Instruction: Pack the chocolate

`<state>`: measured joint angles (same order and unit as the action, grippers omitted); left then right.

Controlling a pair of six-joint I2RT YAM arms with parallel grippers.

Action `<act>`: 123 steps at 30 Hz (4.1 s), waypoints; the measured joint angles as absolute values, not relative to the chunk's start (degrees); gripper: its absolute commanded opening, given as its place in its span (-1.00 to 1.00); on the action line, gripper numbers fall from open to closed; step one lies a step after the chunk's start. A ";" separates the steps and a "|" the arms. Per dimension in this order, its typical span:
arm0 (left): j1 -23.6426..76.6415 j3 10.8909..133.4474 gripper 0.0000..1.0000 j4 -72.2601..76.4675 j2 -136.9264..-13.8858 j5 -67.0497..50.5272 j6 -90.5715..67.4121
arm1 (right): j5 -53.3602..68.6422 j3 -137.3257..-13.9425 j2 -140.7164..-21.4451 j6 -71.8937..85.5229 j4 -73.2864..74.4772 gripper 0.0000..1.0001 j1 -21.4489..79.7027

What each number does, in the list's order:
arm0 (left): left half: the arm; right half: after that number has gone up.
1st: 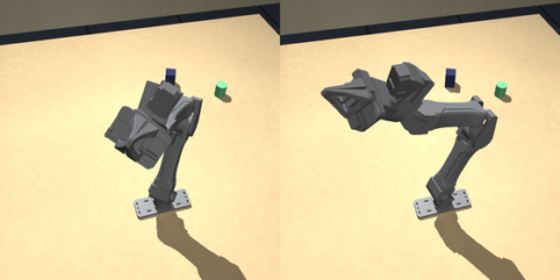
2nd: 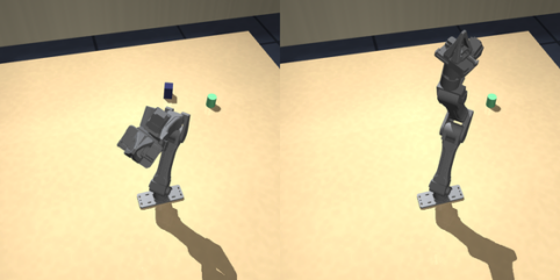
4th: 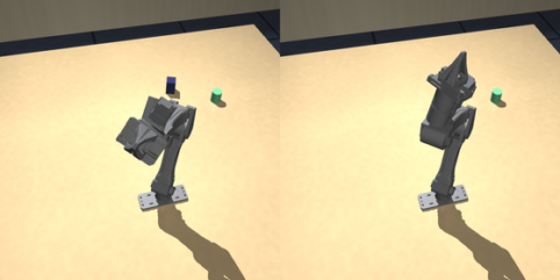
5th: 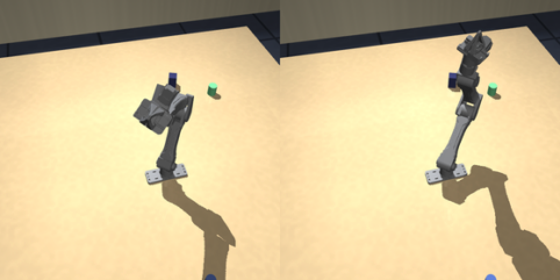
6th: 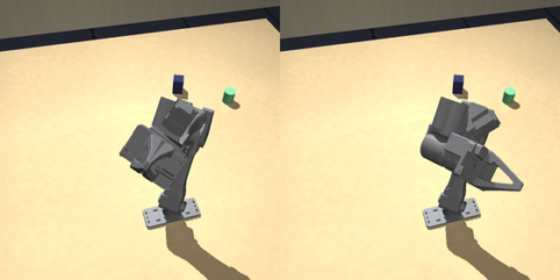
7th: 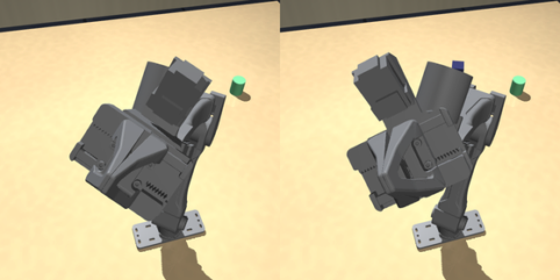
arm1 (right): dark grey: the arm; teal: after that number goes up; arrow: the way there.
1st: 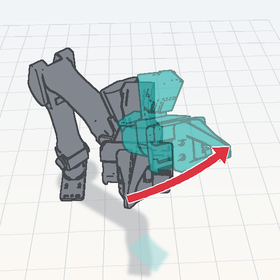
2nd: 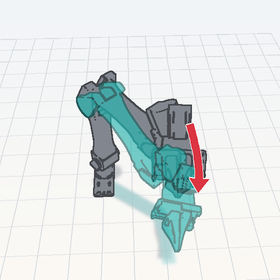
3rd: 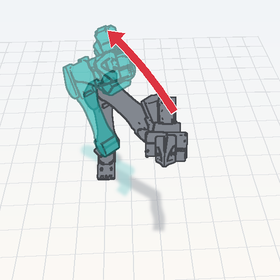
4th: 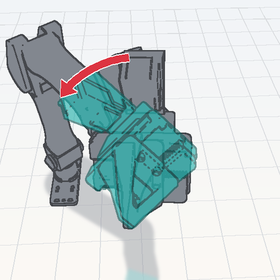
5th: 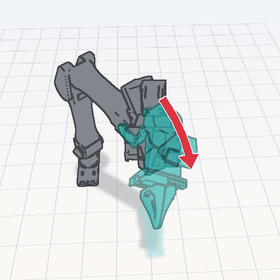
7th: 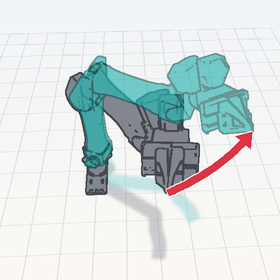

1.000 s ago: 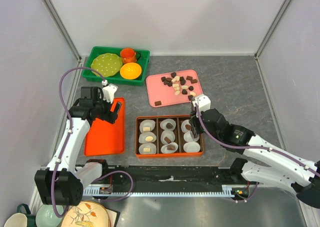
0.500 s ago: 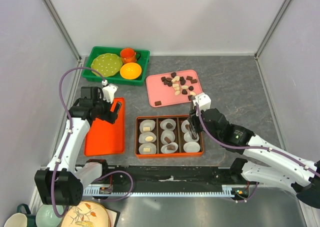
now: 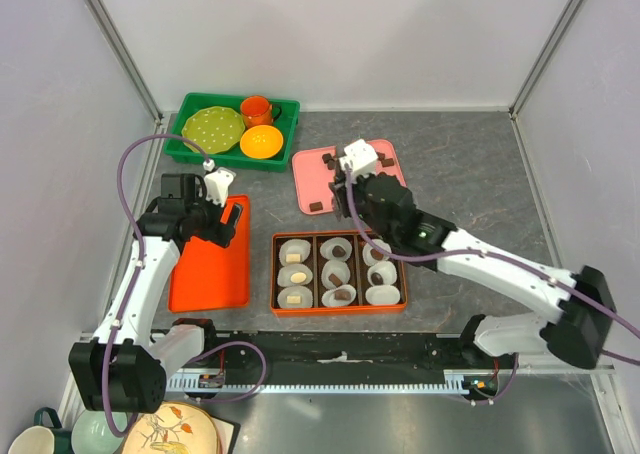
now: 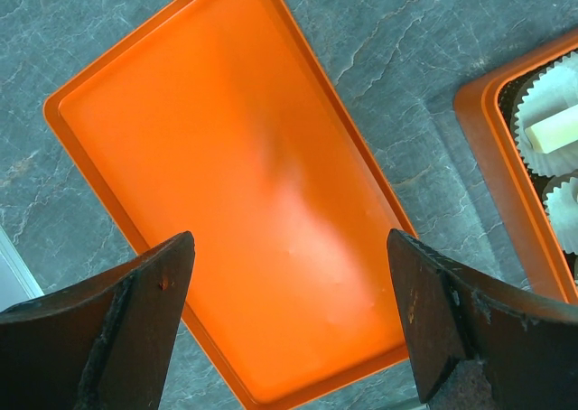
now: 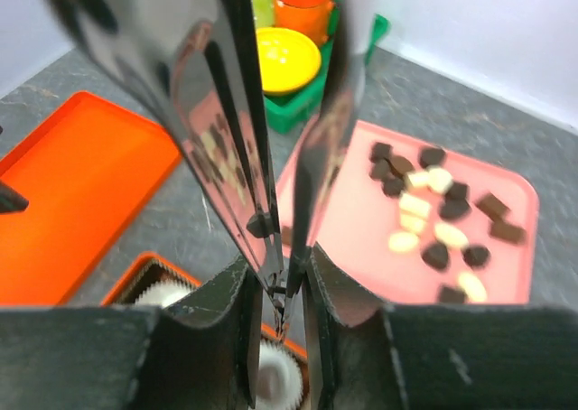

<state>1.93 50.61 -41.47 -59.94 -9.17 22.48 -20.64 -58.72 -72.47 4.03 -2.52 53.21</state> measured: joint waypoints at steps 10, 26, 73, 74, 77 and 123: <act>1.83 50.61 0.88 -41.47 -59.68 -9.17 22.48 | -14.83 -65.56 -91.66 1.91 -14.76 -0.41 48.86; 1.56 50.61 0.88 -41.47 -59.68 -9.19 22.46 | -13.39 -68.73 -102.24 1.67 -21.43 -0.02 46.30; 1.30 50.61 0.88 -41.47 -59.68 -9.17 22.50 | -11.92 -67.16 -102.69 3.79 -24.53 0.08 44.47; 1.30 50.61 0.88 -41.47 -59.68 -9.17 22.50 | -11.77 -67.16 -102.41 3.81 -24.53 0.09 44.47; 1.19 50.61 0.88 -41.47 -59.68 -9.17 22.50 | -11.27 -67.16 -102.02 3.86 -24.67 0.09 44.47; 0.45 50.17 0.88 -41.45 -58.65 -9.17 23.11 | -16.40 -61.28 -81.19 2.48 -11.73 -0.35 43.66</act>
